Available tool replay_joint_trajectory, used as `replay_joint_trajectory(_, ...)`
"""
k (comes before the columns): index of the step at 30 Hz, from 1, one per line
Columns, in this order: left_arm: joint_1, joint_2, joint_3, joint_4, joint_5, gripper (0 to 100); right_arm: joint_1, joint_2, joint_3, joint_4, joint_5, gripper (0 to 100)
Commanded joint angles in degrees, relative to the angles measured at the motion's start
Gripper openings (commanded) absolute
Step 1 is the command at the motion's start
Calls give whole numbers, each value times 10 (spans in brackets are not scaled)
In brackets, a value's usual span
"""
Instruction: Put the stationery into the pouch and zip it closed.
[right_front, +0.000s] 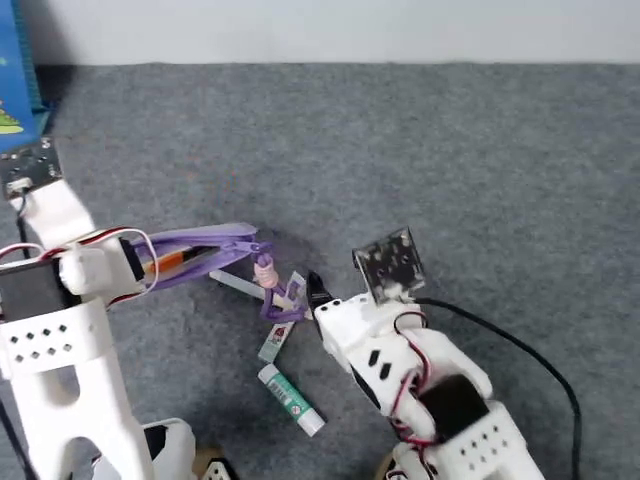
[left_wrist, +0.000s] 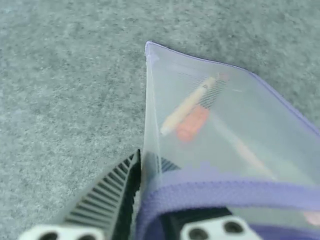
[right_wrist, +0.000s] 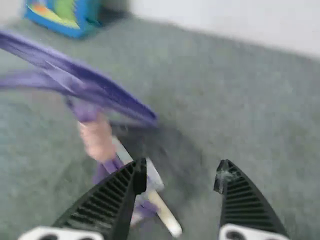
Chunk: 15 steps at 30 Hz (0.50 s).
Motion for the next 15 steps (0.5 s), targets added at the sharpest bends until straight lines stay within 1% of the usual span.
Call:
replay_joint_trajectory(1,-15,3,-27,5,5,12,12,69,-37,7,-3,215)
replay_joint_trajectory(9,-14,3,-24,7,5,12,9,293,-47,-15,-3,215)
replay_joint_trajectory(15,-13,3,-23,8,5,12,8,445,-104,-38,-2,215)
